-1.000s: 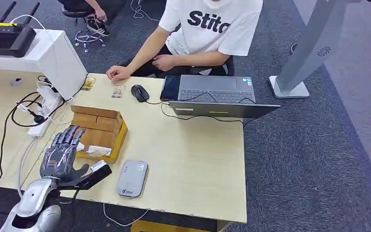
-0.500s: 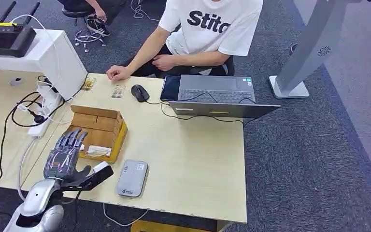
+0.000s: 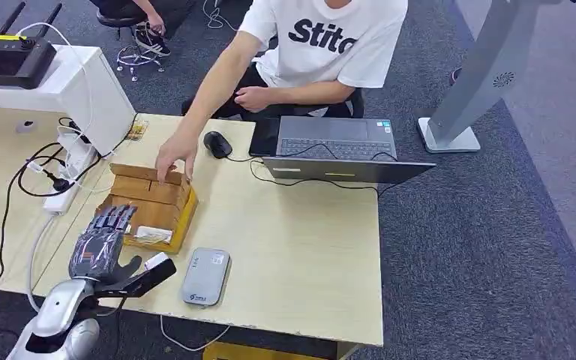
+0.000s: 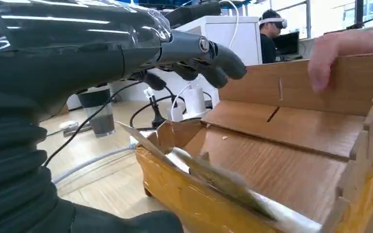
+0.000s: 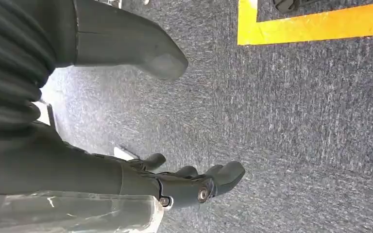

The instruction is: Pass the card to the sensor for recognition and then transmit it.

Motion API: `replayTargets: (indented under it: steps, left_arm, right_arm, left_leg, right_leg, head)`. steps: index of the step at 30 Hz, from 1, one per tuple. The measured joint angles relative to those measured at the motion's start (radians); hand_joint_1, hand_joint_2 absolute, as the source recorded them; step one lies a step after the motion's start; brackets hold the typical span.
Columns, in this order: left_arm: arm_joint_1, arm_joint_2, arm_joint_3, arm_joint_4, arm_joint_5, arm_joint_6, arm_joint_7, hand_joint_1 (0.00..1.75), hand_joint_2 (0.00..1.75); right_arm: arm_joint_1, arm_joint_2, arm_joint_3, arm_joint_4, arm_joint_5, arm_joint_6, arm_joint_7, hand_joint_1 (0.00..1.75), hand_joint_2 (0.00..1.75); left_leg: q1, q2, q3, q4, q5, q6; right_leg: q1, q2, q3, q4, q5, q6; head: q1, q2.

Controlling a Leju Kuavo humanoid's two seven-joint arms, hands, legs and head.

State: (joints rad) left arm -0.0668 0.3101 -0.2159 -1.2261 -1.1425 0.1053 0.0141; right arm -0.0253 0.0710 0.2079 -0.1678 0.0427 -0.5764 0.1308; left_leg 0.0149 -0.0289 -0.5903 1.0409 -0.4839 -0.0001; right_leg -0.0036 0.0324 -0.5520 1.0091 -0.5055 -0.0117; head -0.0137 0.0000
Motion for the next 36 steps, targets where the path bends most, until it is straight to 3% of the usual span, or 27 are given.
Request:
replayTargets:
  steps: [4, 8, 14, 18, 19, 21, 23, 36]
  left_arm:
    - [0.000, -0.001, 0.000, 0.010, 0.000, 0.007, -0.007, 0.79, 1.75]
    - [0.000, -0.002, 0.000, 0.020, 0.000, 0.008, -0.008, 0.77, 1.75]
    - [0.000, -0.009, 0.000, 0.038, -0.001, 0.016, -0.008, 0.89, 1.75]
    - [0.000, -0.010, 0.000, 0.046, -0.001, 0.019, -0.010, 1.12, 1.75]
    - [0.000, -0.010, 0.000, 0.048, -0.001, 0.019, -0.010, 1.41, 1.75]
    - [0.000, -0.010, 0.000, 0.051, -0.001, 0.021, -0.011, 1.43, 1.75]
    - [0.000, -0.010, 0.000, 0.051, 0.000, 0.025, -0.013, 1.75, 1.75]
    - [-0.003, -0.011, 0.000, 0.051, 0.000, 0.032, -0.020, 1.75, 1.75]
  right_arm:
    - [0.000, 0.000, 0.000, 0.000, 0.003, 0.000, 0.000, 0.00, 1.75]
    - [0.000, 0.000, 0.001, 0.000, 0.006, 0.000, 0.000, 0.00, 1.75]
    - [0.000, 0.000, 0.002, 0.000, 0.008, 0.000, 0.001, 0.00, 1.75]
    - [0.000, 0.000, 0.004, 0.000, 0.008, 0.000, 0.001, 0.00, 1.75]
    - [0.000, 0.000, 0.004, 0.000, 0.008, 0.000, 0.001, 0.00, 1.75]
    - [0.000, 0.000, 0.004, 0.000, 0.009, 0.000, 0.001, 0.00, 1.75]
    - [0.000, 0.000, 0.005, 0.000, 0.010, 0.001, 0.001, 0.00, 1.75]
    - [0.000, 0.000, 0.005, 0.000, 0.013, 0.000, 0.001, 0.00, 1.75]
  left_leg:
    - [0.000, 0.000, 0.000, 0.000, 0.000, 0.000]
    - [0.000, 0.000, 0.000, 0.000, 0.000, 0.000]
    - [0.000, 0.000, 0.000, 0.000, 0.000, 0.000]
    - [0.000, 0.000, 0.000, 0.000, 0.000, 0.000]
    - [0.000, 0.000, 0.000, 0.000, 0.000, 0.000]
    - [0.000, 0.000, 0.000, 0.000, 0.000, 0.000]
    - [0.000, 0.000, 0.000, 0.000, 0.000, 0.000]
    - [0.000, 0.000, 0.000, 0.000, 0.000, 0.000]
  right_leg:
    - [0.000, 0.000, 0.000, 0.000, 0.000, 0.000]
    - [0.000, 0.000, 0.000, 0.000, 0.000, 0.000]
    - [0.000, 0.000, 0.000, 0.000, 0.000, 0.000]
    - [0.000, 0.000, 0.000, 0.000, 0.000, 0.000]
    - [0.000, 0.000, 0.000, 0.000, 0.000, 0.000]
    - [0.000, 0.000, 0.000, 0.000, 0.000, 0.000]
    - [0.000, 0.000, 0.000, 0.000, 0.000, 0.000]
    - [0.000, 0.000, 0.000, 0.000, 0.000, 0.000]
  head:
    - [0.000, 0.000]
    - [0.000, 0.000]
    - [0.000, 0.000]
    - [0.000, 0.000]
    - [0.000, 0.000]
    - [0.000, 0.000]
    - [0.000, 0.000]
    - [0.000, 0.000]
